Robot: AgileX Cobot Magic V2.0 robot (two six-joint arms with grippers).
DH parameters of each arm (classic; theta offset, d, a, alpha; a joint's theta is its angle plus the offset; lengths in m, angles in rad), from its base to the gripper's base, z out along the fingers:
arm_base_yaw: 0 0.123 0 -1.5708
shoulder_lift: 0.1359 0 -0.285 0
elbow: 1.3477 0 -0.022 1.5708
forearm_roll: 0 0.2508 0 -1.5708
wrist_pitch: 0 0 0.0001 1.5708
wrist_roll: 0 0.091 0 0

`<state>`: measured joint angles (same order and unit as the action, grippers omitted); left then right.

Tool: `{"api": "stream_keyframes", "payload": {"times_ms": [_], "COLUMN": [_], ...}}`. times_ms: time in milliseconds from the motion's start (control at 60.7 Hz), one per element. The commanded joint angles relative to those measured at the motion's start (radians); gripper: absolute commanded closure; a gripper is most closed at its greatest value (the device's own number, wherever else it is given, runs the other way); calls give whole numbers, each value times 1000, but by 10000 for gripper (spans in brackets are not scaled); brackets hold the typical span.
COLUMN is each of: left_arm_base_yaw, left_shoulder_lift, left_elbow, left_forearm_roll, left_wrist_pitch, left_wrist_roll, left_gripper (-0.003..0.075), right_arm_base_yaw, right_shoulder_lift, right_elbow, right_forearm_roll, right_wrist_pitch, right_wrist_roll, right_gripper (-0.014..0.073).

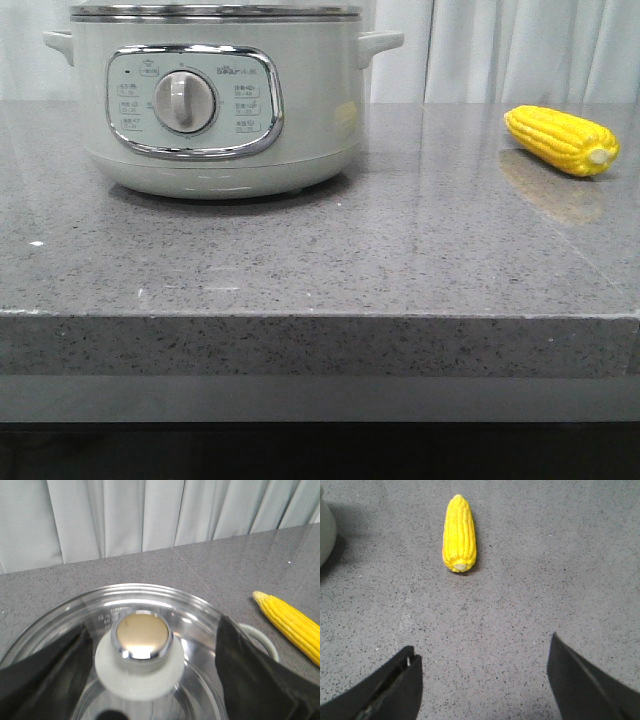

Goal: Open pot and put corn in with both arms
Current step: 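Grasp the glass lid knob with the left gripper, then lift the lid off the pot with the left gripper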

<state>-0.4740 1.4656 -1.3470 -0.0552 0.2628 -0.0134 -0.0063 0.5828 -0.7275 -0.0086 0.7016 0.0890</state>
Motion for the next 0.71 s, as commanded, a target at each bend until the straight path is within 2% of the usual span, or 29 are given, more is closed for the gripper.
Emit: {"api": "stream_keyframes", "payload": {"times_ms": [0, 181, 543, 692], "left_arm_base_yaw": [-3, 4, 4, 4], "left_shoulder_lift": [26, 115, 171, 171], "left_elbow": [-84, -151, -156, -156], "left_forearm_roll": [-6, -8, -8, -10], "left_wrist_pitch": [-100, -100, -98, -98], "left_wrist_roll": [3, -3, -3, -3], "left_gripper": [208, 208, 212, 325], "right_arm_base_yaw": [-8, -8, -8, -8], "right_shoulder_lift": [9, 9, 9, 9], "right_elbow": [-33, -33, -33, -33], "right_forearm_roll": [-2, -2, -2, -2], "right_wrist_pitch": [-66, -66, -66, -66], "right_wrist_roll": [-9, -9, -9, -9], "right_gripper": [53, 53, 53, 53]}}
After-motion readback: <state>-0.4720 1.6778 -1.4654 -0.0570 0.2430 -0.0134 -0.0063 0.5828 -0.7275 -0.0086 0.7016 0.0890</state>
